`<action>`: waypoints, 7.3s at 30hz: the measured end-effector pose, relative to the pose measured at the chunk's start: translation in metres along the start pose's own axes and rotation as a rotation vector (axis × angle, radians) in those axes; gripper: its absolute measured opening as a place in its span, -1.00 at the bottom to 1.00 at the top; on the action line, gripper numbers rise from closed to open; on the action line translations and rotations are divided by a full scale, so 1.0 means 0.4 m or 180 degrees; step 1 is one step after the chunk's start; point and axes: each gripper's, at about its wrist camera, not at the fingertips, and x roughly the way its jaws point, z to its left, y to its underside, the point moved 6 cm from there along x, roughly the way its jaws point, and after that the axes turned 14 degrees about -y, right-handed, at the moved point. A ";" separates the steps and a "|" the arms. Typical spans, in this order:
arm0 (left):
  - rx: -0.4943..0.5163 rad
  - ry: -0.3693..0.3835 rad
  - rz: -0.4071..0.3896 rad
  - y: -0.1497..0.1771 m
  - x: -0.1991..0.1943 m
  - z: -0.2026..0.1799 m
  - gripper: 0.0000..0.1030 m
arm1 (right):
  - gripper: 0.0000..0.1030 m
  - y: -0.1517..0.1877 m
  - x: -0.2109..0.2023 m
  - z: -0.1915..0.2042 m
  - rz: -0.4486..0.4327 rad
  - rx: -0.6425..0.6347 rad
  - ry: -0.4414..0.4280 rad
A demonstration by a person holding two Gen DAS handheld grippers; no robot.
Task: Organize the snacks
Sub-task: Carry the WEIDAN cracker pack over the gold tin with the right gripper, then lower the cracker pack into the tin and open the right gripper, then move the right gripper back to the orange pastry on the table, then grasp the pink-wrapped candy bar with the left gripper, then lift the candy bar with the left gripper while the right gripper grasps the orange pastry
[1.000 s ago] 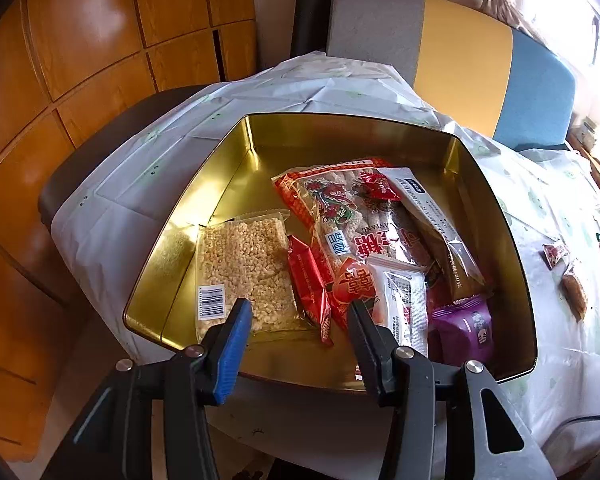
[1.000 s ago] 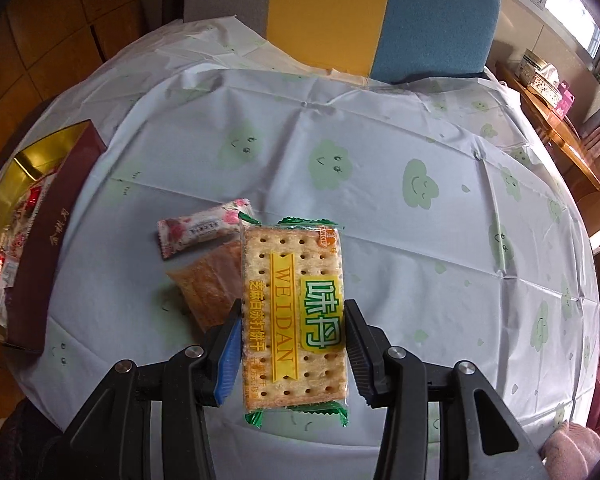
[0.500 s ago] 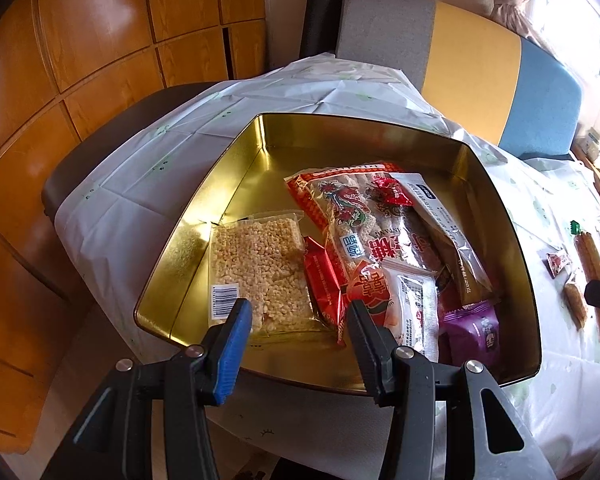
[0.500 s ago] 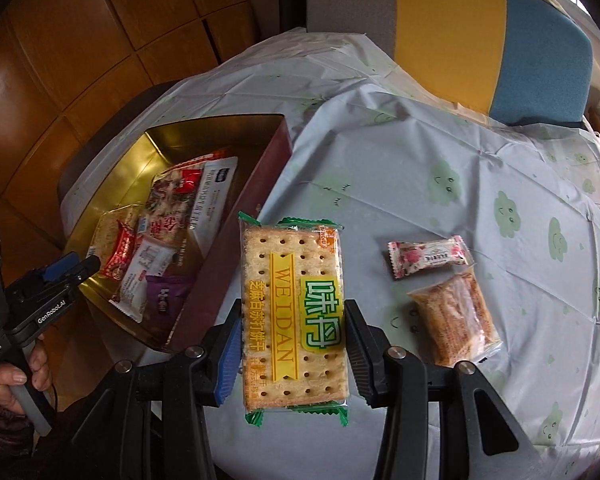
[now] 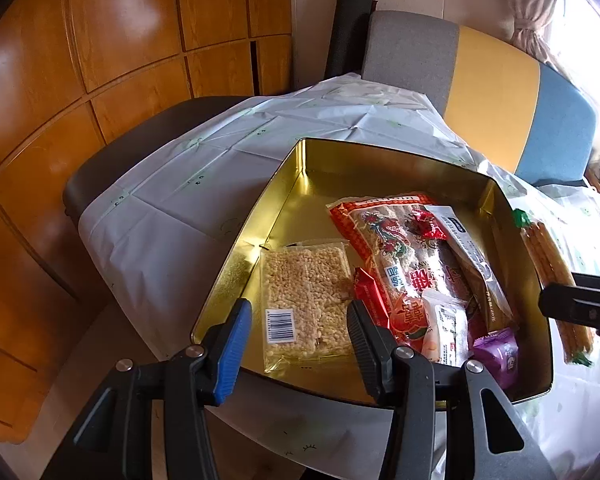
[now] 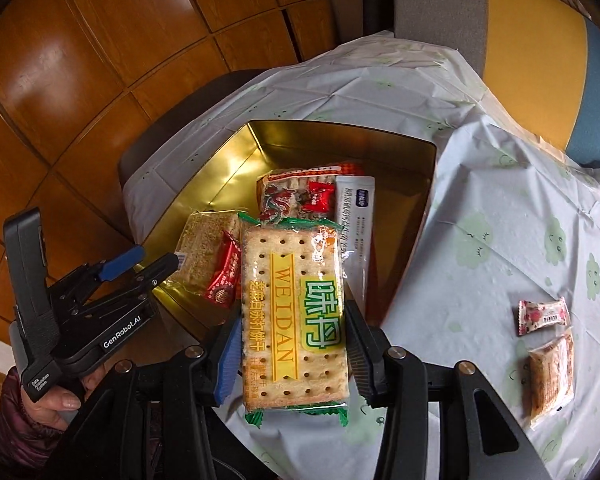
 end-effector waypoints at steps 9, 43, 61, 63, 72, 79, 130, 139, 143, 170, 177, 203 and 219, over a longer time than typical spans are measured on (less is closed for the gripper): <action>0.0028 0.0010 0.0061 0.013 0.013 -0.002 -0.02 | -0.07 -0.074 0.141 -0.024 0.0153 0.0059 0.0208; 0.0145 0.0072 0.0065 0.035 -0.013 -0.043 -0.02 | -0.41 -0.023 0.161 -0.045 0.0103 0.0026 0.0335; 0.0245 0.0117 -0.0011 0.034 -0.042 -0.067 -0.02 | -0.40 0.003 0.050 -0.031 -0.0274 -0.0032 0.0368; 0.0259 0.0121 -0.0026 0.034 -0.046 -0.071 -0.02 | -0.41 0.009 0.028 -0.037 -0.0319 -0.0026 0.0382; 0.0340 0.0169 -0.0080 0.034 -0.062 -0.094 -0.02 | -0.37 0.054 -0.091 -0.121 -0.0514 0.0128 0.0511; 0.0458 0.0215 -0.0154 0.037 -0.082 -0.126 -0.02 | -0.34 0.116 -0.180 -0.244 -0.0528 0.0322 0.0799; 0.1348 0.0785 -0.0287 0.069 -0.190 -0.424 0.14 | 0.21 0.254 -0.219 -0.632 0.0325 0.0863 0.1443; 0.1526 0.0844 -0.0314 0.088 -0.209 -0.482 0.15 | 0.24 0.262 -0.215 -0.639 0.0382 0.0905 0.1457; 0.1567 0.0878 -0.0292 0.089 -0.212 -0.511 0.15 | 0.35 0.257 -0.212 -0.642 0.0375 0.0909 0.1429; 0.2535 0.1319 -0.0198 0.073 -0.139 -0.964 0.15 | 0.38 0.231 -0.412 -0.743 -0.0808 0.1986 0.1261; 0.2561 0.1446 -0.0123 0.072 -0.097 -1.042 0.18 | 0.38 0.228 -0.418 -0.752 -0.0856 0.2024 0.1195; 0.1763 0.1407 0.0000 0.139 -0.116 -0.871 -0.58 | 0.27 0.214 -0.305 -0.677 -0.0231 0.1420 0.0779; 0.1755 0.1385 -0.0223 0.149 -0.121 -0.862 -0.56 | 0.19 0.253 -0.219 -0.686 0.0255 0.1121 0.1268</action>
